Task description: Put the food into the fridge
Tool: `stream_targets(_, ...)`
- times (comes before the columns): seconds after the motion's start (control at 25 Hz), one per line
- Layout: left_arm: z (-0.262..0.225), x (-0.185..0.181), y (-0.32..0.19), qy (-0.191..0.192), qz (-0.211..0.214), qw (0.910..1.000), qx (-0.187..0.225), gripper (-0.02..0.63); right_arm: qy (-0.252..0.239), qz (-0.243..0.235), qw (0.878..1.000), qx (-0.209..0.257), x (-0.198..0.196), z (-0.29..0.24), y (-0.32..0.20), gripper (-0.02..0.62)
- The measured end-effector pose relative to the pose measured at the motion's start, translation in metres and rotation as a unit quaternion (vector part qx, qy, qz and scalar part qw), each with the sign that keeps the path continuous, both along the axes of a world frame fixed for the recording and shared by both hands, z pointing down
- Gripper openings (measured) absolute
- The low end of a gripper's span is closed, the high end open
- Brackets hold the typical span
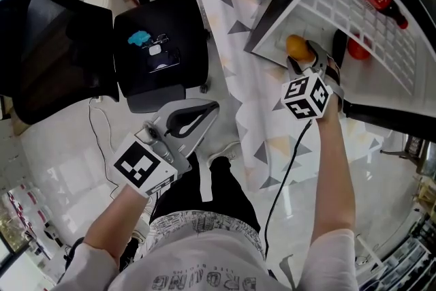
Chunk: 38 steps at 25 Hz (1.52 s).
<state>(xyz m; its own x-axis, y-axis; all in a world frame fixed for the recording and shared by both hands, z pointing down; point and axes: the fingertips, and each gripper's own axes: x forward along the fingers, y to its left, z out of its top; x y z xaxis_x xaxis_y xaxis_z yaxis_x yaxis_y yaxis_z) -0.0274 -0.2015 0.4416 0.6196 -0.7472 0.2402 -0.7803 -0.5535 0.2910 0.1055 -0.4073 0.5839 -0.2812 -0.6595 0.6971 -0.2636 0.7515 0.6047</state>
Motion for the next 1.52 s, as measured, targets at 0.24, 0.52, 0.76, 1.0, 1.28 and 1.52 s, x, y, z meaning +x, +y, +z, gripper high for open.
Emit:
stream_targets(0.24, -0.003, -0.004, 0.002, -0.002, 0.0, 1.0, 0.001, 0.006, 0.006, 0.001, 1.0, 0.004, 0.0, 0.001, 0.001, 0.263)
stream_targets(0.52, -0.009, -0.004, 0.002, -0.007, 0.007, 0.9999, 0.005, 0.006, 0.006, 0.007, 1.0, 0.017, 0.004, 0.0, 0.001, 0.265)
stream_targets(0.76, -0.013, -0.003, 0.003, -0.007, 0.014, 0.9998, 0.009, 0.006, 0.003, 0.012, 1.0, 0.014, 0.005, -0.002, 0.006, 0.265)
stream_targets(1.0, -0.02, 0.0, 0.003, -0.01, 0.022, 0.9996, 0.015, 0.006, -0.005, 0.017, 1.0, 0.017, 0.006, -0.008, 0.014, 0.265)
stream_targets(1.28, -0.034, 0.0, 0.008, -0.013, 0.032, 0.9991, 0.025, 0.006, -0.022, 0.031, 0.999, 0.019, 0.009, -0.026, 0.025, 0.265)
stream_targets(1.52, -0.048, 0.003, 0.014, -0.014, 0.045, 0.9982, 0.037, 0.006, -0.054, 0.048, 0.997, 0.024, 0.011, -0.052, 0.045, 0.265)
